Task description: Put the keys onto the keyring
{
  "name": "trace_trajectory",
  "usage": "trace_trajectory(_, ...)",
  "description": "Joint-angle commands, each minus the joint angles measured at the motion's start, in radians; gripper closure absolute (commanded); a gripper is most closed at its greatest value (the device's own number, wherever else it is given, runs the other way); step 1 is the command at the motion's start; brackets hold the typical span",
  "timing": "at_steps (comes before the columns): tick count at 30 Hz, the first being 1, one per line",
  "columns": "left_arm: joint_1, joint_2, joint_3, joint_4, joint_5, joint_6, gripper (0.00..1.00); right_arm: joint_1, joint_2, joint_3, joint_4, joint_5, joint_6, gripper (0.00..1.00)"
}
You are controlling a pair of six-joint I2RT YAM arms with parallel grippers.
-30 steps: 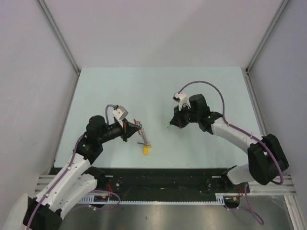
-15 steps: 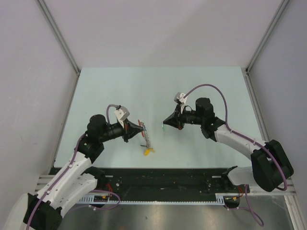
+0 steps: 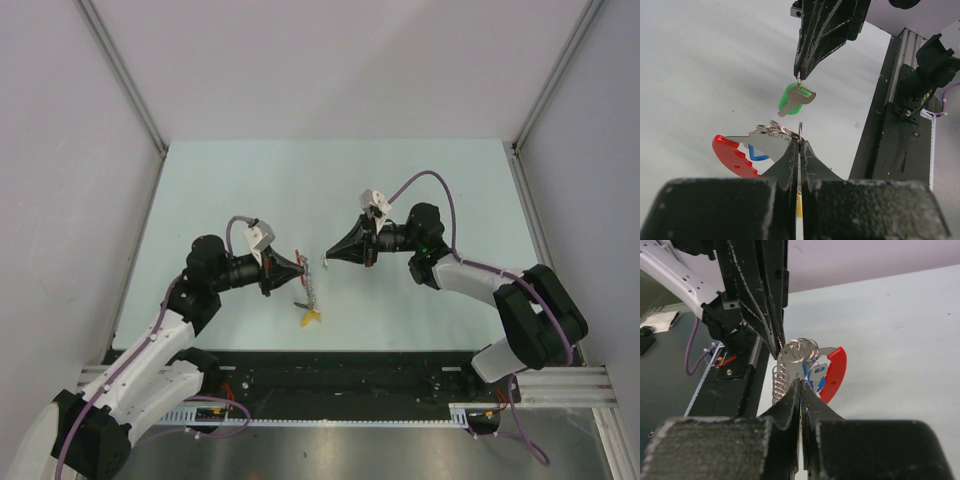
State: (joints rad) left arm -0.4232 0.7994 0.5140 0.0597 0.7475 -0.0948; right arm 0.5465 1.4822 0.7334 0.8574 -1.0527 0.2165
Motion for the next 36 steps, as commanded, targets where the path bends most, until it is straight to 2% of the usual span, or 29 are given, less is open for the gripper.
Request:
trace_trajectory(1,-0.003,0.009,0.006,0.083,0.058,0.021,1.0,0.012,0.044,0.04,0.219,-0.089,0.067,1.0)
trace_trajectory(13,-0.003,0.023,0.015,0.075,0.061,0.037,1.0,0.053,0.131,0.109,0.261,-0.135,0.086,1.0)
trace_trajectory(36,-0.003,0.015,0.012,0.08,0.067,0.037,1.0,0.058,0.178,0.138,0.276,-0.155,0.101,1.0)
